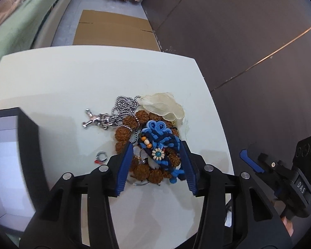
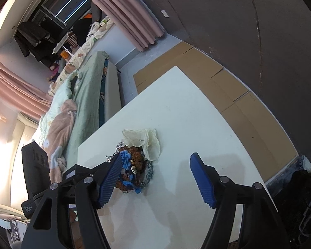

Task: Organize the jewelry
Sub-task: 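Move the left gripper to the jewelry pile and grasp the blue beaded tassel, then drop the blue tassel in the black box with left gripper while right drops lace pouch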

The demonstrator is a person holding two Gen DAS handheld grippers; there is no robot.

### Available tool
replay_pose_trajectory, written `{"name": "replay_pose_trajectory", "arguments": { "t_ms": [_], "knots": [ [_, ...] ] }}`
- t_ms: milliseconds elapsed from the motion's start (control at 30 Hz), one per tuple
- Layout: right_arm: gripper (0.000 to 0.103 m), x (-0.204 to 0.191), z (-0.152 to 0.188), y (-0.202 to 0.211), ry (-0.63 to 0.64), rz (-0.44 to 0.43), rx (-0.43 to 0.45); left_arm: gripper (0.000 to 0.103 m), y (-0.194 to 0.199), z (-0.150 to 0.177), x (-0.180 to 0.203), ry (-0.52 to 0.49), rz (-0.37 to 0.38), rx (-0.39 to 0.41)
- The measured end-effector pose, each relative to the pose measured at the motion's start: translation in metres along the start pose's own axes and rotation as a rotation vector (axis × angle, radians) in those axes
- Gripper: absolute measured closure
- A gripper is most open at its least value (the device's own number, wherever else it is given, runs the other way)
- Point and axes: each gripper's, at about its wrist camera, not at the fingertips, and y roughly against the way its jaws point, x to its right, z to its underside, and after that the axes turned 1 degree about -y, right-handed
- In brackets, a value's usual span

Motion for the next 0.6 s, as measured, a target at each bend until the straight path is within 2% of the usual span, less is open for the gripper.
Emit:
{"name": "replay_pose_trajectory", "arguments": {
  "t_ms": [100,233,300,600],
  "knots": [
    [0.036,-0.003,-0.002,-0.006,0.005,-0.001,-0.008,0.066,-0.015,0.000,-0.001,0.003,-0.006,-0.032],
    [0.044,-0.006,-0.008,-0.018,0.008,-0.004,-0.023,0.090,-0.015,-0.003,-0.011,0.027,-0.001,-0.020],
    [0.048,-0.007,-0.011,-0.023,0.011,-0.001,-0.026,0.091,-0.007,-0.005,-0.015,0.034,0.021,-0.002],
    [0.048,-0.032,-0.021,-0.048,0.069,0.003,-0.061,0.091,0.033,-0.015,-0.020,0.035,0.106,0.090]
  ]
}}
